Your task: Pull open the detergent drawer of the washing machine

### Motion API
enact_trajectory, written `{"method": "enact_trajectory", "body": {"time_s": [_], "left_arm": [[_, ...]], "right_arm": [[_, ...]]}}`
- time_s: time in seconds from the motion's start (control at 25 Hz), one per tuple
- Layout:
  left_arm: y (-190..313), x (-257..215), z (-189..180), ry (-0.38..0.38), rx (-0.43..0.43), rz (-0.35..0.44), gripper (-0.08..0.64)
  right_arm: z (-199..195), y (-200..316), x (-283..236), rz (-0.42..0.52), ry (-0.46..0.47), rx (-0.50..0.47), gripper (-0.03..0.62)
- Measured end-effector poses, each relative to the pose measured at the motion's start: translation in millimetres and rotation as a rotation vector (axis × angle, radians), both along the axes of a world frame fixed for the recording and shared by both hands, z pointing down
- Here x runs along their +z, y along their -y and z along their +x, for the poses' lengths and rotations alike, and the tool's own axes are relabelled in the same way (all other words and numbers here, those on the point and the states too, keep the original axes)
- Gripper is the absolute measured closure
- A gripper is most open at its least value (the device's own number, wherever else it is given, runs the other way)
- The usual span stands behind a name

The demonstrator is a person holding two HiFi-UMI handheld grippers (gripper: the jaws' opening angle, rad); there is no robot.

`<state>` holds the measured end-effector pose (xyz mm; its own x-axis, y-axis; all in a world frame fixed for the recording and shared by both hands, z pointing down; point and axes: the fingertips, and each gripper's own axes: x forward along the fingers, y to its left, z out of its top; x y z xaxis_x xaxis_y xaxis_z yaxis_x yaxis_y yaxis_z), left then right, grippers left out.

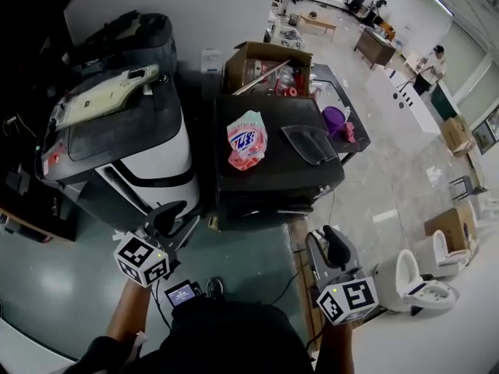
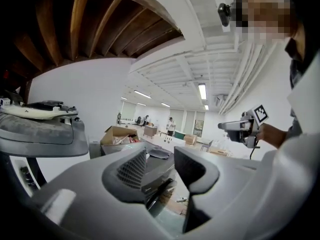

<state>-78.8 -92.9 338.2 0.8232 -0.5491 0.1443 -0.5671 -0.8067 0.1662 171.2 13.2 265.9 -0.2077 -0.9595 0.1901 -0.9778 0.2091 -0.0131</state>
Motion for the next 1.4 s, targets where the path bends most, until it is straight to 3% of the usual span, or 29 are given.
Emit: {"method": "enact_trajectory", "body": {"time_s": [0.44,0.92,1.4], "left_arm": [[37,14,-29,-0.046,-0.008,-0.017,0.377],[46,13,-70,-0.02,-0.16,-0.019,0.377],[43,26,-94,0.029,-0.301,-0.076,0.377]], "right_arm": [[-17,49,38,-0.072,0.051,0.007,0.456],[-34,120,65,-0.087,0.129,-0.112,0.454],[-32,173,157,-0.252,0.303,-0.176,0.433]]}}
